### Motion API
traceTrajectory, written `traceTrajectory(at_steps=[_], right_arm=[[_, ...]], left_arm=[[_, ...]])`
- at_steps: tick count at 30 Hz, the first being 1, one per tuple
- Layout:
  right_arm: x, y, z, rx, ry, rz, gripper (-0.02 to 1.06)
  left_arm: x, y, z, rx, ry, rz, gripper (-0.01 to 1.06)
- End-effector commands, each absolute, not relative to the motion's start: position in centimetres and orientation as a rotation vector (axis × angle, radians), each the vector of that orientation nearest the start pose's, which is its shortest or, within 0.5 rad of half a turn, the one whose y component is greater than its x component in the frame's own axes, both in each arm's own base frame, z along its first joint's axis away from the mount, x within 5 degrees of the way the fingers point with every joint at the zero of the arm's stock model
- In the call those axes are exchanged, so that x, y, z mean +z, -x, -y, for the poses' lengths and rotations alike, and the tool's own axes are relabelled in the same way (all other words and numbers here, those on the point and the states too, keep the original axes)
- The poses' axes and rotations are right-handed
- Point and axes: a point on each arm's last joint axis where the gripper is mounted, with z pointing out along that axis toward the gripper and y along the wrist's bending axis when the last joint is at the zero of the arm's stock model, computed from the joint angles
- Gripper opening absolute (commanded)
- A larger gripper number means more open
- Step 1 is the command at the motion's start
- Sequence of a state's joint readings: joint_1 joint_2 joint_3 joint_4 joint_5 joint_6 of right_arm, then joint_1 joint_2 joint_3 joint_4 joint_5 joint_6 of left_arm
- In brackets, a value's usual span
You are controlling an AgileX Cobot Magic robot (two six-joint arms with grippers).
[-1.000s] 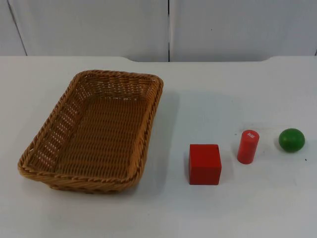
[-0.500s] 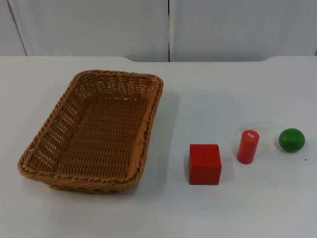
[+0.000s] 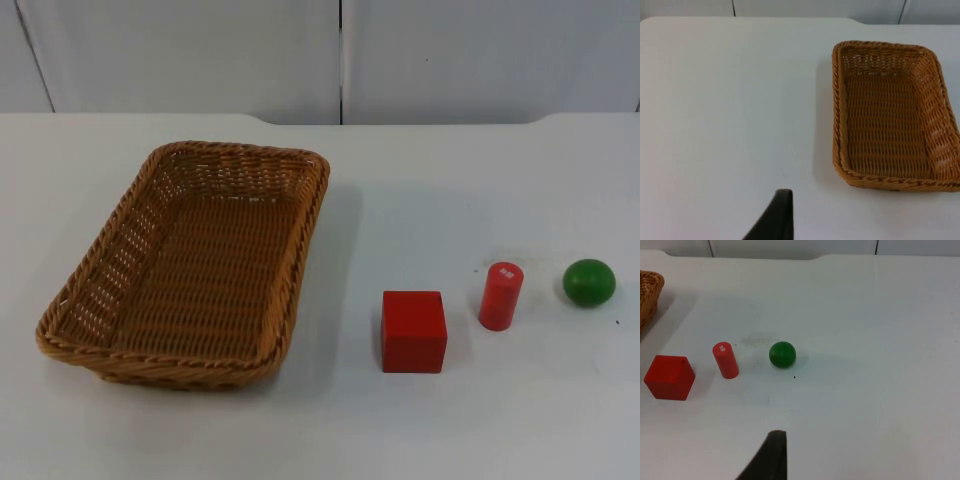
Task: Pick up the basket with the left hand and place the object to the left of the red cylinder into the basket with the right hand.
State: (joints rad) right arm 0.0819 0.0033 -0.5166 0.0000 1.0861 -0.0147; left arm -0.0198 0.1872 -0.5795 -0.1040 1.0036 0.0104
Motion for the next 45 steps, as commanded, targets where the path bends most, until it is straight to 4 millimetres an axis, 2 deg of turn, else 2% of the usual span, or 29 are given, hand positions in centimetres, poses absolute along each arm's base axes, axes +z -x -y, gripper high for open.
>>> traceTrajectory(at_steps=[1, 11, 20, 23, 29, 45], right_arm=[[28.0, 0.7, 0.1, 0.035, 0.095, -2.046, 1.05], [28.0, 0.7, 0.1, 0.035, 0.095, -2.046, 1.05], [28.0, 0.7, 0.1, 0.035, 0.095, -2.046, 1.05], [28.0, 0.7, 0.1, 0.035, 0.095, -2.046, 1.05], [28.0, 0.7, 0.1, 0.035, 0.095, -2.046, 1.05], [28.0, 0.7, 0.1, 0.034, 0.097, -2.046, 1.05]], left_arm=[[30.8, -2.2, 0.9, -0.147, -0.025, -2.059, 1.05], [31.7, -3.3, 0.9, -0.153, -0.016, -2.013, 1.05], [32.9, -5.5, 1.2, -0.173, -0.025, -2.039, 1.05], [33.1, -6.6, 1.1, -0.124, -0.094, -2.041, 1.05], [33.6, -8.5, 1.3, -0.156, -0.078, -2.051, 1.05], [32.4, -13.5, 1.8, -0.196, -0.103, -2.149, 1.05]])
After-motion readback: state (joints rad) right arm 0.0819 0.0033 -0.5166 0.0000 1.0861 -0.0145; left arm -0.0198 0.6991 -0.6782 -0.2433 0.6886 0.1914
